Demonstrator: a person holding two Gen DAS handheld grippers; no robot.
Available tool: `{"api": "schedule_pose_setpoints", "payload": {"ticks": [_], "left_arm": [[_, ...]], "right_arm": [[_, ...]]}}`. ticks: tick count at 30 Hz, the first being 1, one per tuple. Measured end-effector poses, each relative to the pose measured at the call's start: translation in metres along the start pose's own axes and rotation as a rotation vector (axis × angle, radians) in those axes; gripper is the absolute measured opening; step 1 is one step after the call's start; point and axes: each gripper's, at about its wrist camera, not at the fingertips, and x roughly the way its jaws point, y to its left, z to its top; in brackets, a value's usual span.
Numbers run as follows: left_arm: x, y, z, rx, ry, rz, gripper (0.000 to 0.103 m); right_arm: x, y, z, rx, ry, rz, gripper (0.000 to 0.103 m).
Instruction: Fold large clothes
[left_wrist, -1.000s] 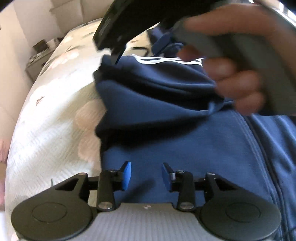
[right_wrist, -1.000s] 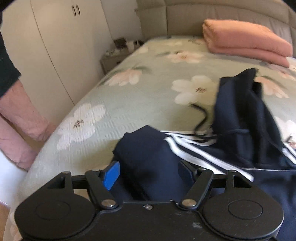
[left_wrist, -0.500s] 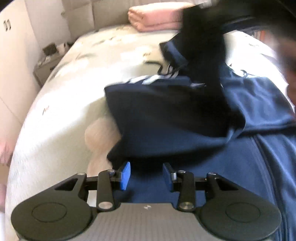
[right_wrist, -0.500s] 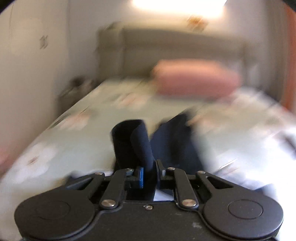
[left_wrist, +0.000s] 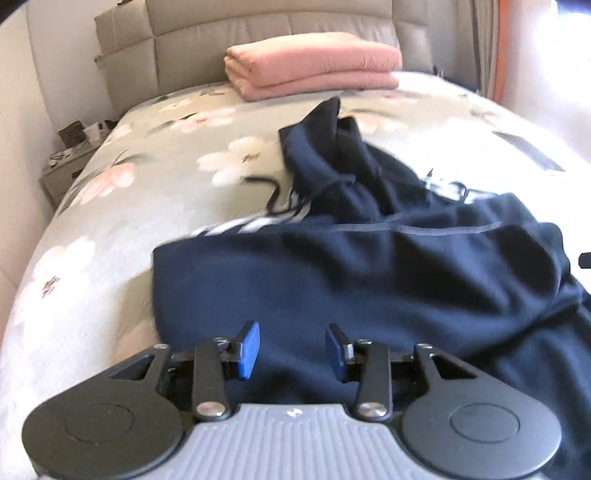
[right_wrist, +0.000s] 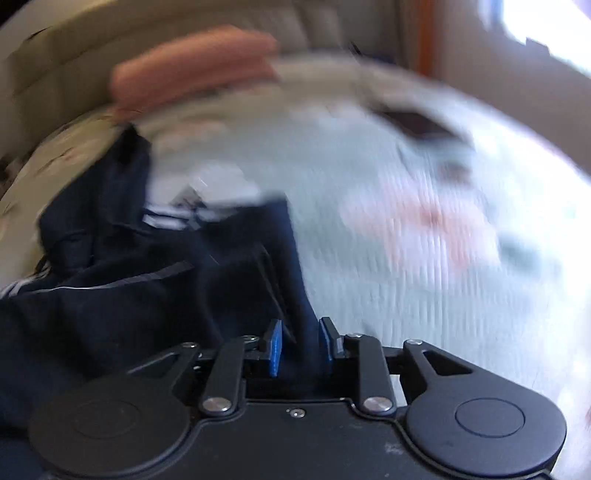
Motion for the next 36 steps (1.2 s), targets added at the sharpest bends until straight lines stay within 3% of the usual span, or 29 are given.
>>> {"api": "schedule_pose_setpoints", "payload": {"ticks": [4,6,8,10,12,16,17,19,21,24,26,27,28,30,31,32,34,36], "left_arm": [[0.031,-0.006,0.027,0.031,0.001,-0.001,0.042],[0.047,-0.004,0.038,0.017,0.03,-0.005,0.04],[0.049,-0.003,0.041,0.019,0.017,-0.012,0.04],[0.047,-0.006,0.037,0.049,0.011,-0.012,0.042],[0.048,-0.011,0.031,0.092,0.022,0.004,0.042],[0.049,-0.011,0.024,0.137,0.017,0.081,0.042],[0.048,-0.008,0.024,0.124,0.019,0.078,0.042],[0.048,-0.002,0.025,0.087,0.029,0.061,0.042],[0.048,0.001,0.027,0.063,0.031,0.049,0.042],[0.045,0.002,0.032,0.062,-0.002,0.064,0.042],[0.048,0.004,0.035,0.043,-0.01,0.062,0.042],[0.055,0.005,0.035,0.021,0.003,0.054,0.042],[0.063,0.006,0.034,0.004,0.02,0.046,0.042],[0.082,0.006,0.028,-0.009,0.068,0.071,0.039],[0.082,0.006,0.027,-0.01,0.06,0.073,0.039],[0.078,0.005,0.027,-0.012,0.05,0.073,0.038],[0.064,0.007,0.029,-0.022,0.017,0.058,0.039],[0.052,0.008,0.03,-0.024,-0.014,0.062,0.039]], "right_arm": [[0.008,0.059,0.007,-0.184,-0.004,0.115,0.025],[0.015,0.069,0.004,-0.257,-0.006,0.055,0.026],[0.018,0.058,0.007,-0.241,-0.046,-0.007,0.044],[0.017,0.034,0.013,-0.173,-0.057,0.032,0.076],[0.033,0.012,0.021,-0.119,-0.013,0.127,0.081],[0.057,-0.004,0.033,-0.1,0.079,0.291,0.081],[0.06,-0.005,0.034,-0.098,0.097,0.32,0.076],[0.067,0.002,0.032,-0.096,0.146,0.332,0.007],[0.067,0.01,0.034,-0.103,0.155,0.319,0.006],[0.029,0.025,0.053,-0.208,-0.042,0.181,0.004],[0.019,0.024,0.069,-0.193,-0.122,0.1,0.005],[0.022,0.022,0.073,-0.199,-0.116,0.074,0.006],[0.036,0.023,0.073,-0.231,-0.061,0.072,0.006],[0.073,0.028,0.059,-0.286,0.078,0.019,0.019],[0.09,0.031,0.049,-0.314,0.164,-0.033,0.021],[0.095,0.031,0.044,-0.32,0.193,-0.061,0.023],[0.075,0.029,0.045,-0.289,0.113,-0.057,0.038],[0.043,0.03,0.048,-0.225,-0.016,-0.058,0.045]]}}
